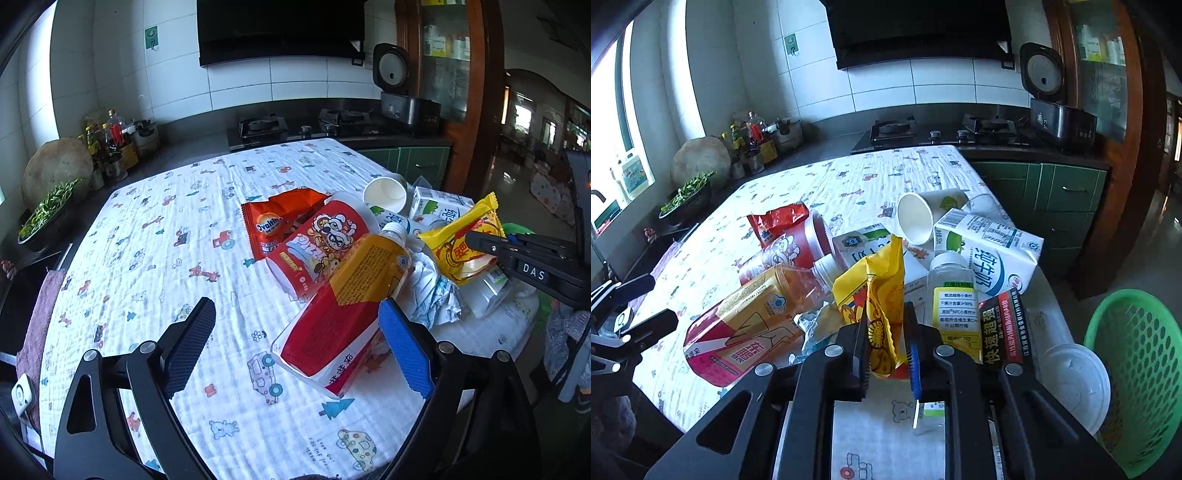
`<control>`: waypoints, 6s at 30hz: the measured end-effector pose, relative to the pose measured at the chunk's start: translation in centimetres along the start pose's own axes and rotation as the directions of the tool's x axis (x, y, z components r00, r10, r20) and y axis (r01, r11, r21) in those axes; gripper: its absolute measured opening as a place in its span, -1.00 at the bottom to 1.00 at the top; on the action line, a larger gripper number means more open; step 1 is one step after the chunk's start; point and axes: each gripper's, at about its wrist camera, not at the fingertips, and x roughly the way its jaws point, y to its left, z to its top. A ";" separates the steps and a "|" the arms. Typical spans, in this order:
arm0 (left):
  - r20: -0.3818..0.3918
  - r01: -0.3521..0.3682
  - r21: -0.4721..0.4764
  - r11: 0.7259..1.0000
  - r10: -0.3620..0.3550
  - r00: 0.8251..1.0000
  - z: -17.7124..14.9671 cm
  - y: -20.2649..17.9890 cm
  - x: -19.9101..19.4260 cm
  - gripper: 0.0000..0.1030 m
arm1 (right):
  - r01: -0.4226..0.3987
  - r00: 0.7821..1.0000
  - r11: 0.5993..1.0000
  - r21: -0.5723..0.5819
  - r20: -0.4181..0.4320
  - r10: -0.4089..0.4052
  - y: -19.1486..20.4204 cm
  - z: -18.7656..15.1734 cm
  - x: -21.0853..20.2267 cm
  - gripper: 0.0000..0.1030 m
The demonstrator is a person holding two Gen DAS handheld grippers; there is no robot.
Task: Collect trash
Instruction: 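Reach the right tool to the yellow chip bag and grasp it, then carry the yellow chip bag into the green basket while left tool grasps crumpled foil, then drop the crumpled foil into the green basket with the left tool, then grasp the white plastic lid with the right tool and drop it in basket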
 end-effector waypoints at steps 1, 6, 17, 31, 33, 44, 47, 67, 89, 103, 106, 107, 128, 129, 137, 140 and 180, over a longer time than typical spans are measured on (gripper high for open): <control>0.000 0.006 0.002 1.000 -0.006 1.000 -0.1 -0.1 -0.1 0.69 | 0.002 1.000 1.000 0.002 0.004 -0.002 -0.1 0.0 -0.2 -0.70; -0.004 0.056 0.025 0.998 -0.056 0.998 -0.7 -1.9 -0.4 0.53 | 0.005 0.999 1.000 0.023 0.041 -0.006 -0.9 0.4 -2.0 -0.71; -0.044 0.175 0.122 0.977 -0.170 0.984 -1.0 -8.6 1.7 0.27 | 0.055 0.991 0.996 0.069 0.120 -0.063 -3.7 -0.6 -7.4 -0.71; -0.139 0.098 0.179 0.979 -0.073 0.988 0.2 -13.7 8.3 -0.10 | 0.163 0.973 0.972 0.169 0.134 -0.187 -9.4 -3.8 -11.0 -0.71; -0.142 0.089 0.170 0.981 -0.065 0.988 0.2 -13.8 8.6 -0.31 | 0.184 0.969 0.965 0.184 0.132 -0.210 -10.5 -4.3 -11.5 -0.71; -0.097 0.169 0.115 0.979 -0.158 0.983 1.0 -12.0 5.0 -0.76 | 0.271 0.949 0.927 0.259 0.089 -0.302 -15.1 -6.9 -12.3 -0.71; -0.080 0.203 0.117 0.972 -0.194 0.978 1.4 -11.7 3.6 -0.77 | 0.288 0.945 0.918 0.271 0.074 -0.319 -16.0 -7.5 -12.1 -0.71; -0.094 0.543 0.201 0.815 -0.536 0.839 5.0 -21.3 -0.9 -0.77 | 0.421 0.901 0.836 0.352 -0.054 -0.431 -23.0 -11.2 -9.8 -0.61; -0.267 0.705 0.244 0.666 -0.653 0.709 5.9 -36.6 4.5 -0.76 | 0.466 0.871 0.806 0.364 -0.029 -0.491 -25.0 -13.5 -13.1 0.16; -0.280 0.698 0.224 0.680 -0.641 0.715 5.0 -37.6 6.5 -0.14 | 0.458 0.871 0.802 0.384 -0.016 -0.491 -24.7 -14.1 -13.7 0.24; -0.277 0.692 0.219 0.687 -0.636 0.720 5.1 -37.1 6.3 -0.14 | 0.451 0.876 0.805 0.387 -0.016 -0.483 -24.6 -14.1 -13.7 0.26; -0.268 0.686 0.215 0.695 -0.634 0.726 5.2 -36.7 6.2 -0.14 | 0.448 0.877 0.806 0.387 -0.015 -0.480 -24.5 -14.1 -13.7 0.26; -0.194 0.293 -0.020 0.956 -0.291 0.937 6.1 -20.7 8.5 0.00 | 0.301 0.943 0.904 0.303 0.045 -0.330 -17.6 -10.4 -11.3 0.28; -0.204 0.285 -0.036 0.958 -0.286 0.936 5.9 -20.4 8.9 0.00 | 0.298 0.945 0.907 0.297 0.045 -0.325 -17.3 -10.1 -11.0 0.28; -0.256 0.259 -0.097 0.961 -0.275 0.927 4.9 -19.7 11.0 0.21 | 0.253 0.962 0.927 0.276 0.028 -0.271 -16.2 -9.4 -9.2 0.26; -0.275 0.241 -0.092 0.966 -0.258 0.926 4.8 -20.2 11.5 0.22 | 0.242 0.967 0.929 0.281 0.011 -0.255 -16.2 -9.3 -8.2 0.19; -0.315 0.235 -0.054 0.971 -0.240 0.918 4.4 -19.5 12.3 -0.10 | 0.224 0.970 0.938 0.265 0.036 -0.242 -16.4 -7.6 -5.6 -0.89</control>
